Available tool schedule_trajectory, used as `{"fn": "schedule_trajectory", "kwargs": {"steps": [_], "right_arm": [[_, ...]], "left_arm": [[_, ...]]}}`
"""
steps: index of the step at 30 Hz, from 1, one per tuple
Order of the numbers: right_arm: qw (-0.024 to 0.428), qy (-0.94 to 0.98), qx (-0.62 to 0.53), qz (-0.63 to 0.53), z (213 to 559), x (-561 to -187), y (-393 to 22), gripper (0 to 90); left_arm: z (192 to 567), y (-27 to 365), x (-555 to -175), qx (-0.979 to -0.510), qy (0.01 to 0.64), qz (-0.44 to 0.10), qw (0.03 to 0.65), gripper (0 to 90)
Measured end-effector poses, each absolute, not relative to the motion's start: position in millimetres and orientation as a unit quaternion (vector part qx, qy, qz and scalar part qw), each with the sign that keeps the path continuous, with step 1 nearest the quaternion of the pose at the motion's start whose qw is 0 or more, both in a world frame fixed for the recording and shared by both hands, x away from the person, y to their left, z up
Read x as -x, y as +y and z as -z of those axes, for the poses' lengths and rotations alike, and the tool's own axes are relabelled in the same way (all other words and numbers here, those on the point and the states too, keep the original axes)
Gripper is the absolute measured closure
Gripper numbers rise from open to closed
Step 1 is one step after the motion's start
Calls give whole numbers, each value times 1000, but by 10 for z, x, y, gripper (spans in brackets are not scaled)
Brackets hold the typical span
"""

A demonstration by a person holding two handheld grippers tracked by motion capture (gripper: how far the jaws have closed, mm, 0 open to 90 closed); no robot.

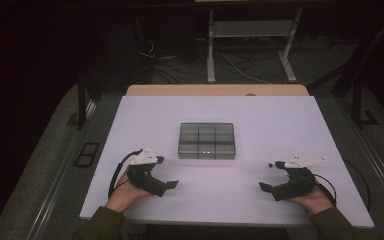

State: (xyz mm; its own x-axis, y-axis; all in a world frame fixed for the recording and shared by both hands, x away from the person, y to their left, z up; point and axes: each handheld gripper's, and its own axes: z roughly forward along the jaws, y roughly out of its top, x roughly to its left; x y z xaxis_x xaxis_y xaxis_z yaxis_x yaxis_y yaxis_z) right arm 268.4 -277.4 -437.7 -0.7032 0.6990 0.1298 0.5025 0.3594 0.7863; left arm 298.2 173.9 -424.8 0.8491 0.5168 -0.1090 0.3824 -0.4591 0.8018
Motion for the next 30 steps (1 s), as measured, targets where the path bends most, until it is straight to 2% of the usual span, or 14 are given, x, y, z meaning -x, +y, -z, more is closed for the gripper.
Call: {"fn": "schedule_trajectory", "kwargs": {"steps": [30], "right_arm": [[101,816,-371,-432,4388,-2701,-2780,4]], "left_arm": [[4142,1689,-3193,-839,277,-79,461,0]]}}
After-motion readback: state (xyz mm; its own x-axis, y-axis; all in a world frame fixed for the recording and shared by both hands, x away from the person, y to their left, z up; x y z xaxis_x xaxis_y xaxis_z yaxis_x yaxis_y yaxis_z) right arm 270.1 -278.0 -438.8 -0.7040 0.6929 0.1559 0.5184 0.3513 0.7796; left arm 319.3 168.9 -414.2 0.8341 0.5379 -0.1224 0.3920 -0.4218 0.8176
